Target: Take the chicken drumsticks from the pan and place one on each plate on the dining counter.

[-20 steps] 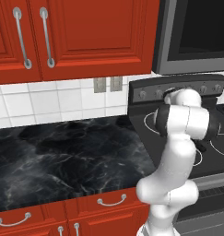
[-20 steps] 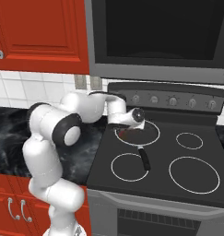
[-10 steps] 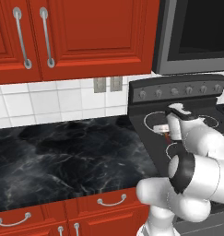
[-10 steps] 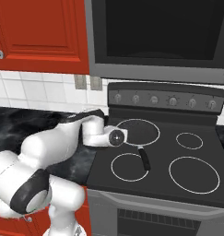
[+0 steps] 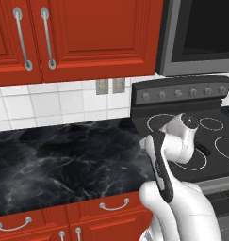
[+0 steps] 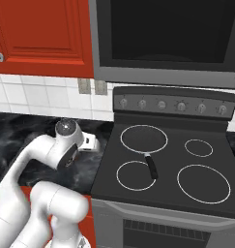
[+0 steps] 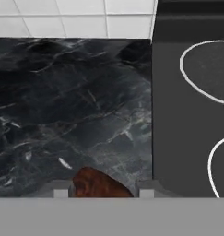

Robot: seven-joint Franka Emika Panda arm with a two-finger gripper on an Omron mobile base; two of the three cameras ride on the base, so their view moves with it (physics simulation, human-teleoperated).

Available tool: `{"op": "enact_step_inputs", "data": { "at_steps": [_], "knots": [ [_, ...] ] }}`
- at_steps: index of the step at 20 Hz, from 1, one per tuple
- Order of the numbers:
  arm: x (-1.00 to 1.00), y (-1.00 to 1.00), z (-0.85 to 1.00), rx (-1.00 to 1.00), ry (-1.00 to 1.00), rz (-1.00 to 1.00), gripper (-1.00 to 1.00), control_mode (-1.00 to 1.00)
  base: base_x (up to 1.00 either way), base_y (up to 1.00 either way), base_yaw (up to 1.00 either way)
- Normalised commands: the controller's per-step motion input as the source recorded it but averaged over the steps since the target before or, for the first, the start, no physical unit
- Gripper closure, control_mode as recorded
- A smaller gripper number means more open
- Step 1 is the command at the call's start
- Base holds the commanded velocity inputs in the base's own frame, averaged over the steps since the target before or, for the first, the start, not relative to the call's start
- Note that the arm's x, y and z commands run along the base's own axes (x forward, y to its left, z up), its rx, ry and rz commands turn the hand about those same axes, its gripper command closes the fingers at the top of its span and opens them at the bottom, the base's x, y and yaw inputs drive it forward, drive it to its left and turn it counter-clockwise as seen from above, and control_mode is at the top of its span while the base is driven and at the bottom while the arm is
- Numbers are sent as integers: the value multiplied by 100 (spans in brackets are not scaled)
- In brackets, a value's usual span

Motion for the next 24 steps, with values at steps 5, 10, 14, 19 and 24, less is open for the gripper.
{"op": "enact_step_inputs", "data": {
  "at_steps": [5,10,14,19,24],
  "knots": [
    [-68,94,18,-29,47,1,100,-100,0,0,0],
    [-15,44,0,-24,30,0,100,-100,0,0,0],
    [0,3,3,-9,13,0,100,-100,0,0,0],
    [1,-1,13,-3,16,0,100,-100,0,0,0],
    [8,-17,9,0,14,0,100,-100,0,0,0]
  ]
}}
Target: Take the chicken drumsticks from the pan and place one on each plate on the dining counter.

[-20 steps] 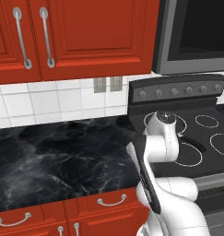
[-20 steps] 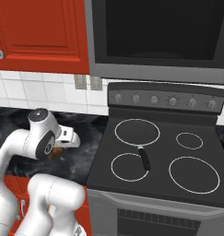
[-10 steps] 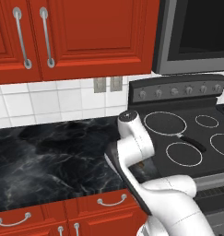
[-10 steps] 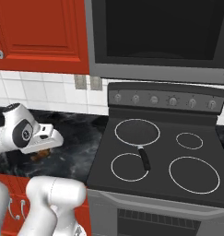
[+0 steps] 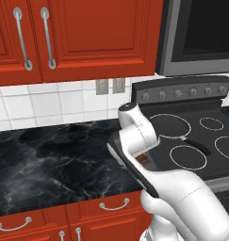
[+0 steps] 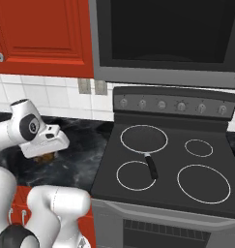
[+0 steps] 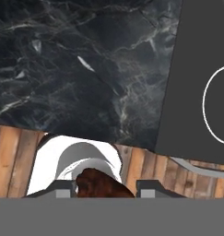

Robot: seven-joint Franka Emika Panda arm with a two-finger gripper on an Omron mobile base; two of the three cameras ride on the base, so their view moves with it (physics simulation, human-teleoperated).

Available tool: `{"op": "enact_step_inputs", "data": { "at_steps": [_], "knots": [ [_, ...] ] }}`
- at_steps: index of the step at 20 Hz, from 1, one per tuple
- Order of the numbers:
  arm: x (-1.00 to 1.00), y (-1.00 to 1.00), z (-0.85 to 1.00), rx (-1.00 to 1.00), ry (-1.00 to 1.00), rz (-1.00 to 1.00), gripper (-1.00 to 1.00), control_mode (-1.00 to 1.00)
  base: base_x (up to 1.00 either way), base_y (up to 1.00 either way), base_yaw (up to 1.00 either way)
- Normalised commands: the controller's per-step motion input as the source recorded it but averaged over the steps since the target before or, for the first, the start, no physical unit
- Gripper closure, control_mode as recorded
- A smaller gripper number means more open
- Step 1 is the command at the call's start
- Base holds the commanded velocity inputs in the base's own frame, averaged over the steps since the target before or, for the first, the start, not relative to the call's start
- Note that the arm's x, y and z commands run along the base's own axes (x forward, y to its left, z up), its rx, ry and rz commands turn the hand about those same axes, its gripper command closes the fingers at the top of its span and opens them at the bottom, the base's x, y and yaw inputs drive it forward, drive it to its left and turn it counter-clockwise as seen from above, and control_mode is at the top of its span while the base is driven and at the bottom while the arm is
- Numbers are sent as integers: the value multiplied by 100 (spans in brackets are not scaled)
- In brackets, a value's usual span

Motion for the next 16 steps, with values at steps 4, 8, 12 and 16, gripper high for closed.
{"op": "enact_step_inputs", "data": {
  "at_steps": [4,8,12,16],
  "knots": [
    [0,-20,1,0,4,0,100,-100,0,0,0],
    [0,0,0,0,0,0,100,100,-39,-11,-14],
    [0,0,0,0,0,0,100,100,-67,-5,-36],
    [0,0,0,0,0,0,100,100,-71,-5,-46]
  ]
}}
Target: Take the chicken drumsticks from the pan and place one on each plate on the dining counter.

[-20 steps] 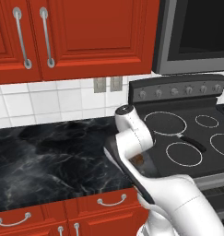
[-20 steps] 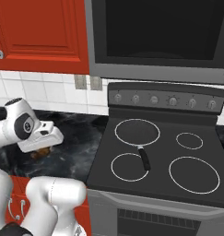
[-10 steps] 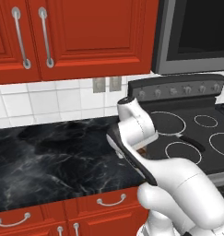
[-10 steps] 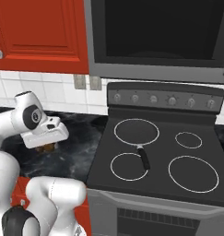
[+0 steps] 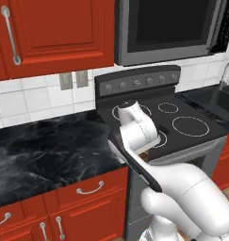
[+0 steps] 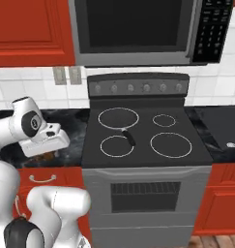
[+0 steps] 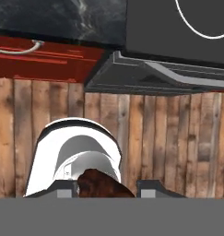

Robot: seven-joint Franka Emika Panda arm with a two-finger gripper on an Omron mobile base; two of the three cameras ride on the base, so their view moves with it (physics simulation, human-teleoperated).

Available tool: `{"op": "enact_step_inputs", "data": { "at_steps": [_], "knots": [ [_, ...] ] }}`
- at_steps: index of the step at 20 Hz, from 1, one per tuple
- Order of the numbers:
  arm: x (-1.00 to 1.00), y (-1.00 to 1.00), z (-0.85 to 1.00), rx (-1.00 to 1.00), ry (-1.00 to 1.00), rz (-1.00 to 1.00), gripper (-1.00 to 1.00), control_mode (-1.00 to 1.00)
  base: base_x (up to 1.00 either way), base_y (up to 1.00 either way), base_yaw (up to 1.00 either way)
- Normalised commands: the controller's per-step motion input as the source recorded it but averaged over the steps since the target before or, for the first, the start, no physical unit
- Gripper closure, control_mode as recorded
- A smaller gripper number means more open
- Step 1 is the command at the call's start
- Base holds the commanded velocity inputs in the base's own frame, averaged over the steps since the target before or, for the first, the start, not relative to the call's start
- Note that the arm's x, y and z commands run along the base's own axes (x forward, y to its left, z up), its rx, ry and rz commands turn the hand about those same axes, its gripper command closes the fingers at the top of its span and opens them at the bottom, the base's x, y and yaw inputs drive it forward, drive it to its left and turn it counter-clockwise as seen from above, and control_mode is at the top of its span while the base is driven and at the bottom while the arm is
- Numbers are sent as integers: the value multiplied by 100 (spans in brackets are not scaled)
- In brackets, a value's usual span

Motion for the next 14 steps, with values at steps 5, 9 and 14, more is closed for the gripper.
{"op": "enact_step_inputs", "data": {
  "at_steps": [5,9,14],
  "knots": [
    [0,0,0,0,0,0,100,100,-77,-1,-49],
    [0,0,0,0,0,0,100,100,-86,23,-38],
    [0,0,0,0,0,0,100,100,-86,56,-28]
  ]
}}
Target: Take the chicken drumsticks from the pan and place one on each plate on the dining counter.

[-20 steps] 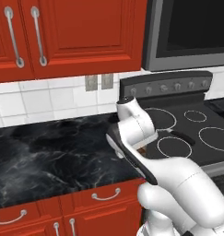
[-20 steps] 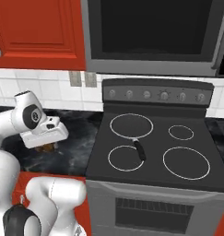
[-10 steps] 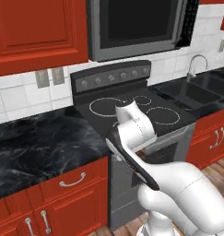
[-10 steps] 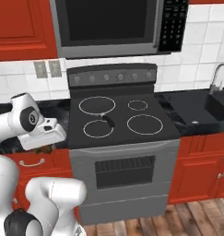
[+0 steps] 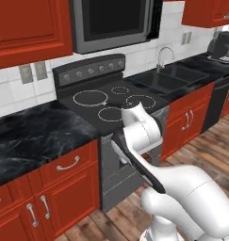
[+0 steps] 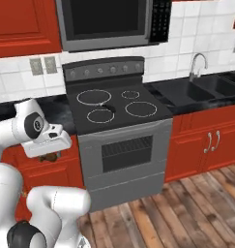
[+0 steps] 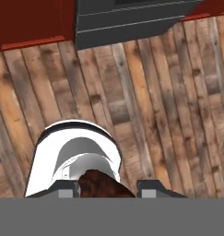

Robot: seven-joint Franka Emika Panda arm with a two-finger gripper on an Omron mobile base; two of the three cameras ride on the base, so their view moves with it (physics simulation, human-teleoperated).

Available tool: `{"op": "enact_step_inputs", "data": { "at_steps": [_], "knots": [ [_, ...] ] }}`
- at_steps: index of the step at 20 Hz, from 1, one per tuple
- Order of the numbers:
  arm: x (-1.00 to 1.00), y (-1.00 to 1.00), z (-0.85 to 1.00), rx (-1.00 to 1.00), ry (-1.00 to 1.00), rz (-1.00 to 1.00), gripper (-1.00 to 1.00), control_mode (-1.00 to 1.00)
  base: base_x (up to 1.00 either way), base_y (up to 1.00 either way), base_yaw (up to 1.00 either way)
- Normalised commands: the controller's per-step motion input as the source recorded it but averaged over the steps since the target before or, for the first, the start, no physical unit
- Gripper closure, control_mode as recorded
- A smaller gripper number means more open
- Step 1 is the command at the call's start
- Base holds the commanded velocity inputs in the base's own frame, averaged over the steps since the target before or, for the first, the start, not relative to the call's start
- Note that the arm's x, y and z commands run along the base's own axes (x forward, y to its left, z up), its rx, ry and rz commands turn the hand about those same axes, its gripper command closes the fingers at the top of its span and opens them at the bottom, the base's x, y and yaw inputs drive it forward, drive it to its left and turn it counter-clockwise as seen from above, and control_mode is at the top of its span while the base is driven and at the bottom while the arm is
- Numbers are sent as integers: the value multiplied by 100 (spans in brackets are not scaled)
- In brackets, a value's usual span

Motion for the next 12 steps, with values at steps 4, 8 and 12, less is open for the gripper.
{"op": "enact_step_inputs", "data": {
  "at_steps": [4,8,12],
  "knots": [
    [0,0,0,0,0,0,100,100,-87,53,-27],
    [0,0,0,0,0,0,100,100,-86,17,-22],
    [0,0,0,0,0,0,100,100,-98,-12,-13]
  ]
}}
